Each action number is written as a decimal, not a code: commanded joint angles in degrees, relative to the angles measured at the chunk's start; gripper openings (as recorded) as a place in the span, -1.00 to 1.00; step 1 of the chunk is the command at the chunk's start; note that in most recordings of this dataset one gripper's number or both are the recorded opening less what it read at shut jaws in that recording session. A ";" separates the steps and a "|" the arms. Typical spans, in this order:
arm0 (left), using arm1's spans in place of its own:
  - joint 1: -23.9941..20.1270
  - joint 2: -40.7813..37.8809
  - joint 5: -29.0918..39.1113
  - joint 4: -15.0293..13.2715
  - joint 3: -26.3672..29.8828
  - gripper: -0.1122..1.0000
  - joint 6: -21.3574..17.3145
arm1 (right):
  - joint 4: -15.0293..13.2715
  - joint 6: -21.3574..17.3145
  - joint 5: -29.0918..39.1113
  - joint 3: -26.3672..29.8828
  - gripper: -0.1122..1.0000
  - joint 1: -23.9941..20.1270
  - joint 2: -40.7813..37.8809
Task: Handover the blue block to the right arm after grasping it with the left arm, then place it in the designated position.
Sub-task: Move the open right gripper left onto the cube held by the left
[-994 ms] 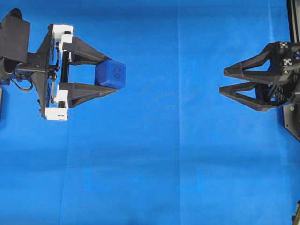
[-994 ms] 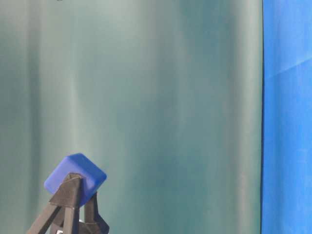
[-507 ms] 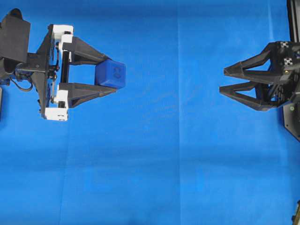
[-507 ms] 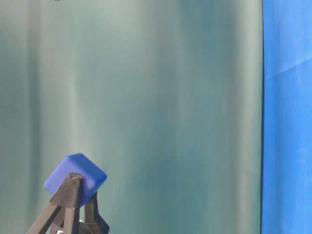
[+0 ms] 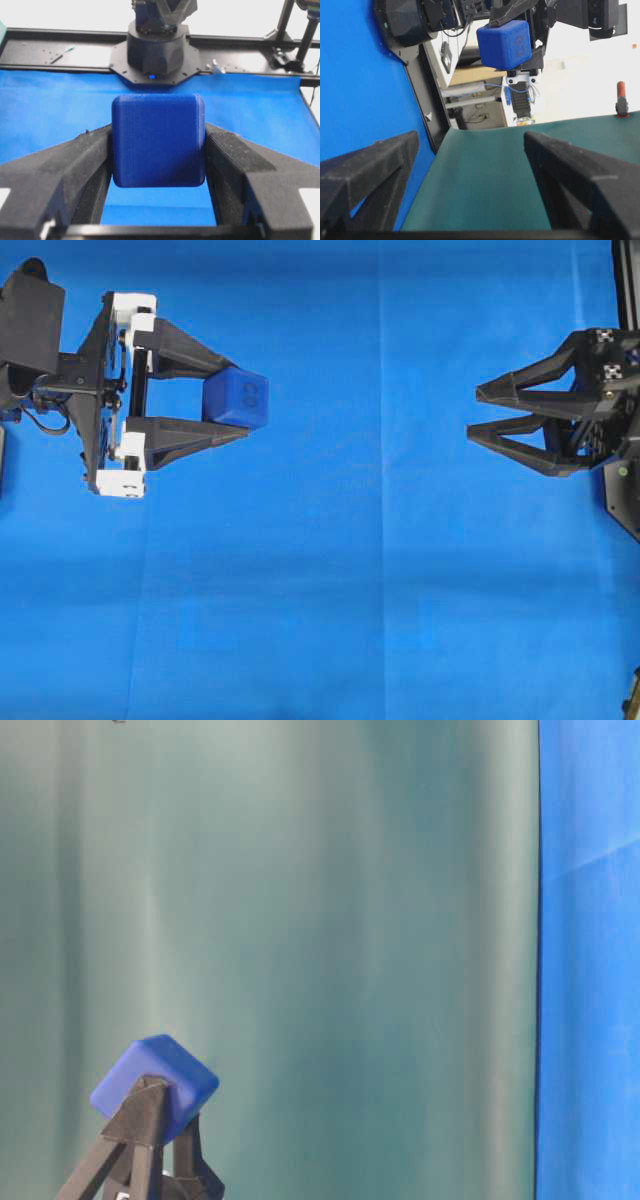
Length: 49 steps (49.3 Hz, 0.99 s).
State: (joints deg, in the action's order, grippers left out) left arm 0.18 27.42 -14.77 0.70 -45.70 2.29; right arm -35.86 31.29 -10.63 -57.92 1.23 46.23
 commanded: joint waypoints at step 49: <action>0.09 0.79 -0.35 0.00 0.62 0.07 0.18 | -3.87 0.09 -2.55 32.26 0.91 0.09 -34.19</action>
State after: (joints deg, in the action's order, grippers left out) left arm 0.18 27.51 -14.77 0.70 -45.70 2.37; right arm -39.64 31.46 -12.92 -29.00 1.23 13.18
